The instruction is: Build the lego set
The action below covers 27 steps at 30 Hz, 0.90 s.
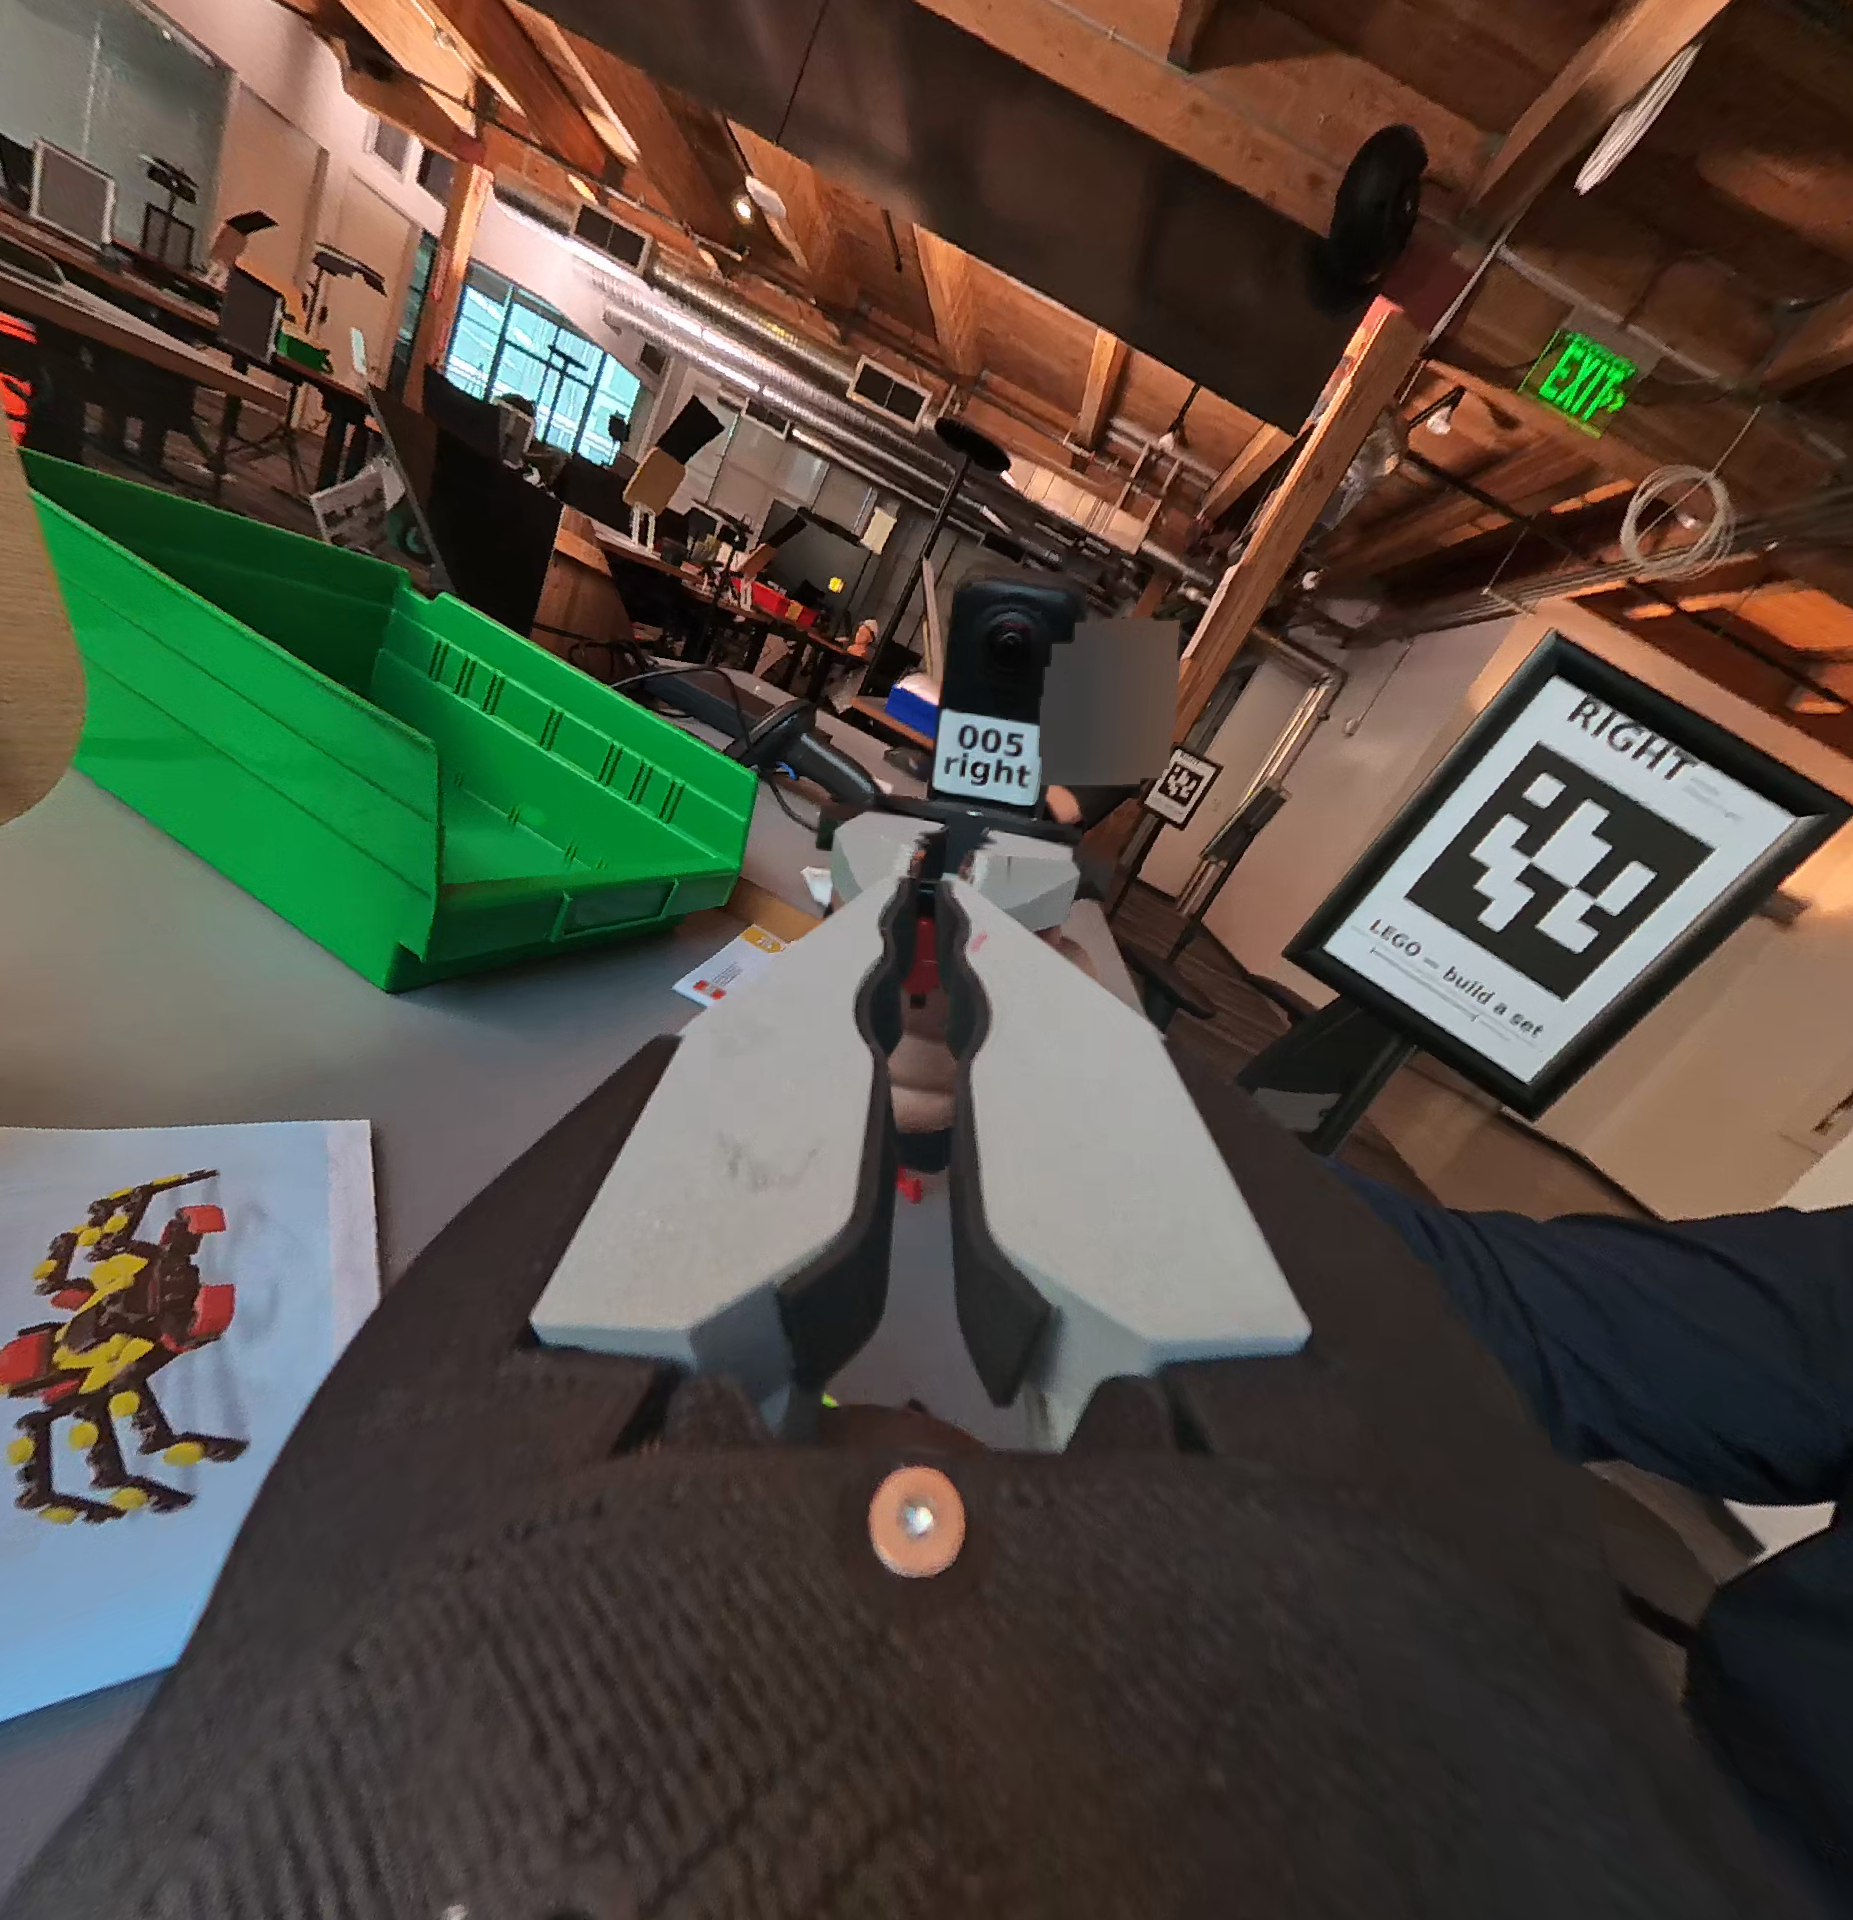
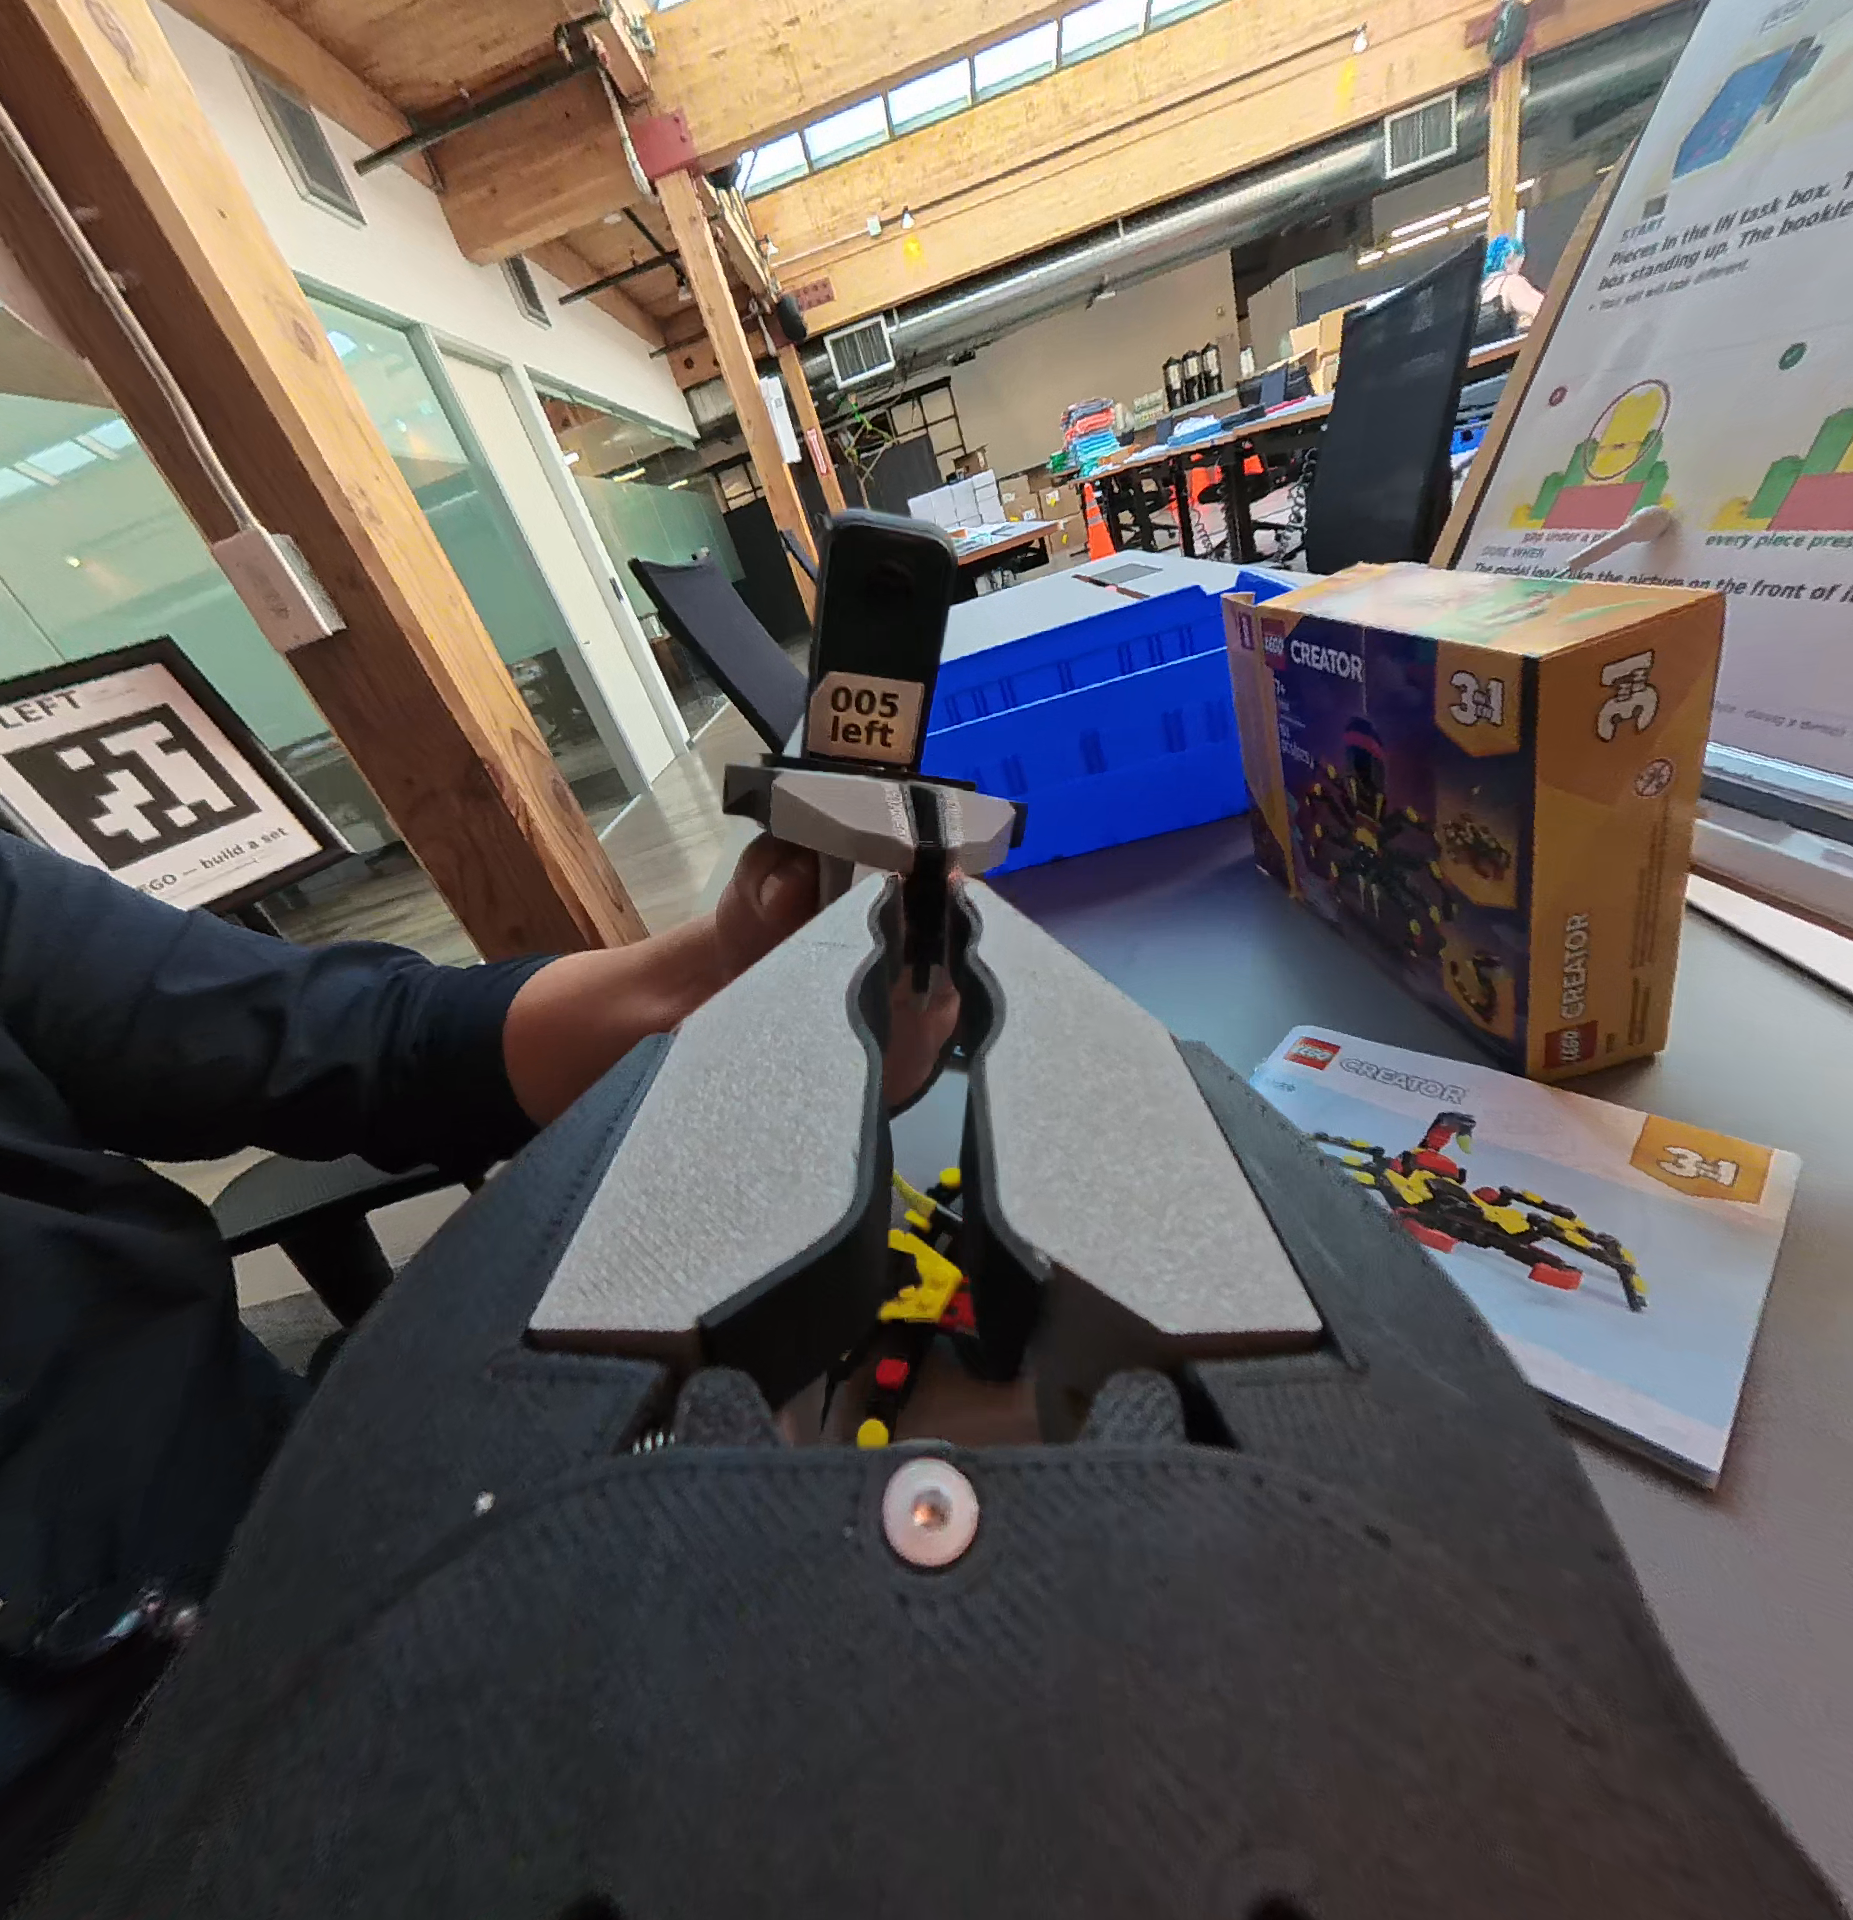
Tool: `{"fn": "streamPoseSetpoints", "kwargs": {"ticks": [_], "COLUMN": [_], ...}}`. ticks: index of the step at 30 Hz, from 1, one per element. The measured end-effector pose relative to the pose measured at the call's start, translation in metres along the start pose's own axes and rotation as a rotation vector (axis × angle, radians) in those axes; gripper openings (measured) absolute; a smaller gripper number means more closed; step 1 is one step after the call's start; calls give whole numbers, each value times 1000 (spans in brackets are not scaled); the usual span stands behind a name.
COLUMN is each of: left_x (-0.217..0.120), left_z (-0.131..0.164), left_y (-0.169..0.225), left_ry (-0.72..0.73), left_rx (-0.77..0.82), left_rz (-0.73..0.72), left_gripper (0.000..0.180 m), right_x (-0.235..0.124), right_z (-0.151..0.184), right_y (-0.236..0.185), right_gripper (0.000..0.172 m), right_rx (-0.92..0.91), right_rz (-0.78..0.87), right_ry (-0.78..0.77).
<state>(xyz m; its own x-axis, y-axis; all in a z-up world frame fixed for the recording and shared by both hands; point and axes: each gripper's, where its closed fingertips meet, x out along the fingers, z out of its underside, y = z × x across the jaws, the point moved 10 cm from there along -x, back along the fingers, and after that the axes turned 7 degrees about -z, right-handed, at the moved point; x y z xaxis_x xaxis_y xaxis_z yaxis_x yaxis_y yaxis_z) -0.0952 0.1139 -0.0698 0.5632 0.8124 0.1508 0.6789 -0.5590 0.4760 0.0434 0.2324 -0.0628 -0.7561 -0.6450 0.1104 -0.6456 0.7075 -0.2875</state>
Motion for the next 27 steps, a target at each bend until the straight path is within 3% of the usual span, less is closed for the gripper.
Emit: {"fn": "streamPoseSetpoints", "kwargs": {"ticks": [9, 27], "left_x": [-1, 3], "left_z": [-1, 7], "left_y": [-5, 3], "left_ry": [98, 312], "left_rx": [-67, -79], "left_rz": [-40, -126], "left_gripper": [0, 0], "right_x": [4, 8], "right_z": [4, 3], "right_y": [8, 0], "right_gripper": [3, 3], "right_rx": [119, 123], "right_rz": [27, 137], "right_ry": [147, 332]}}
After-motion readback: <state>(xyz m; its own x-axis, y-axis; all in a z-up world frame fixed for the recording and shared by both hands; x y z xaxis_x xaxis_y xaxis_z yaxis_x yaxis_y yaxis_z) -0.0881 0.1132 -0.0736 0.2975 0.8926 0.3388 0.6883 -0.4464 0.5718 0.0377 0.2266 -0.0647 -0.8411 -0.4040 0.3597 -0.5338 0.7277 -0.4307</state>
